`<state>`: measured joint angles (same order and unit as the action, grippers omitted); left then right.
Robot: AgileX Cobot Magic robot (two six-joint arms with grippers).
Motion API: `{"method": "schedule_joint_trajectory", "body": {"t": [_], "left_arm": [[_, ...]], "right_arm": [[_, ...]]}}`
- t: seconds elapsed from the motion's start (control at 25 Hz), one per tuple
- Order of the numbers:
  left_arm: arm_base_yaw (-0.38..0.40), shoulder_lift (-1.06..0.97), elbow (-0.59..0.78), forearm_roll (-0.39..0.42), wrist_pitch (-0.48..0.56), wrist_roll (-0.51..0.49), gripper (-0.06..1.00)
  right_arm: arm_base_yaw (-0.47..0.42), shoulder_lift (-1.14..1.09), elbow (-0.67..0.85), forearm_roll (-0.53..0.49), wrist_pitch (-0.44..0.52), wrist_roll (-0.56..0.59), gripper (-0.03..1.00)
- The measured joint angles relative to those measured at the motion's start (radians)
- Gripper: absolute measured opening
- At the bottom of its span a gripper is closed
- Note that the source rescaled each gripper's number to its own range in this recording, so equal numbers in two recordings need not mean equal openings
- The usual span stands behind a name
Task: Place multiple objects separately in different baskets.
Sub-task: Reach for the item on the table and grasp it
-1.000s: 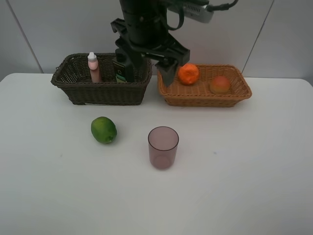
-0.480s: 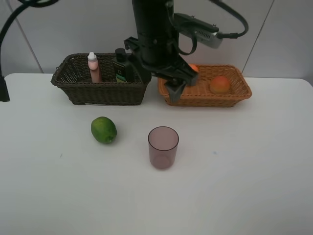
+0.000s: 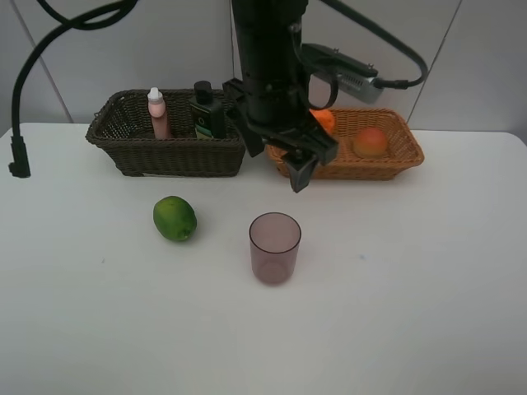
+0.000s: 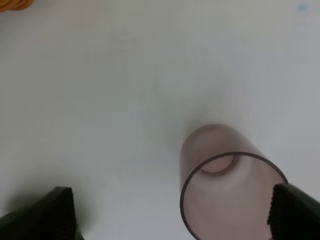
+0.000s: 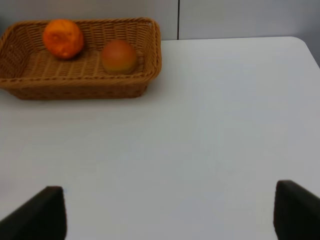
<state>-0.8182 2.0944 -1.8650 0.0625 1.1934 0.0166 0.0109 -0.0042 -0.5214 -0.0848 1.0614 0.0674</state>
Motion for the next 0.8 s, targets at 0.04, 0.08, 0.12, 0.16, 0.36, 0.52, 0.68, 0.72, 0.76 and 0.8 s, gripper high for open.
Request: {"method": "schedule_joint_trajectory", "body": {"t": [0.04, 0.08, 0.12, 0.16, 0.36, 0.52, 0.68, 0.72, 0.76, 0.8], "left_arm": [[0.0, 0.0, 0.001, 0.002, 0.0, 0.016, 1.0], [0.0, 0.0, 0.007, 0.002, 0.0, 0.034, 1.0], [0.0, 0.0, 0.016, 0.002, 0.0, 0.054, 1.0], [0.0, 0.0, 0.03, 0.002, 0.0, 0.069, 1.0], [0.0, 0.002, 0.099, 0.002, 0.001, 0.117, 1.0], [0.0, 0.005, 0.107, 0.002, 0.001, 0.124, 1.0], [0.0, 0.033, 0.113, 0.002, 0.001, 0.125, 1.0], [0.0, 0.042, 0.116, 0.002, 0.001, 0.125, 1.0], [0.0, 0.051, 0.116, 0.002, 0.001, 0.125, 1.0], [0.0, 0.055, 0.118, 0.002, 0.001, 0.125, 1.0]], "right_arm": [[0.0, 0.0, 0.0, 0.0, 0.0, 0.0, 0.86], [0.0, 0.0, 0.0, 0.0, 0.0, 0.0, 0.86], [0.0, 0.0, 0.0, 0.0, 0.0, 0.0, 0.86], [0.0, 0.0, 0.0, 0.0, 0.0, 0.0, 0.86], [0.0, 0.0, 0.0, 0.0, 0.0, 0.0, 0.86], [0.0, 0.0, 0.0, 0.0, 0.0, 0.0, 0.86], [0.0, 0.0, 0.0, 0.0, 0.0, 0.0, 0.86], [0.0, 0.0, 0.0, 0.0, 0.0, 0.0, 0.86], [0.0, 0.0, 0.0, 0.0, 0.0, 0.0, 0.86], [0.0, 0.0, 0.0, 0.0, 0.0, 0.0, 0.86]]}}
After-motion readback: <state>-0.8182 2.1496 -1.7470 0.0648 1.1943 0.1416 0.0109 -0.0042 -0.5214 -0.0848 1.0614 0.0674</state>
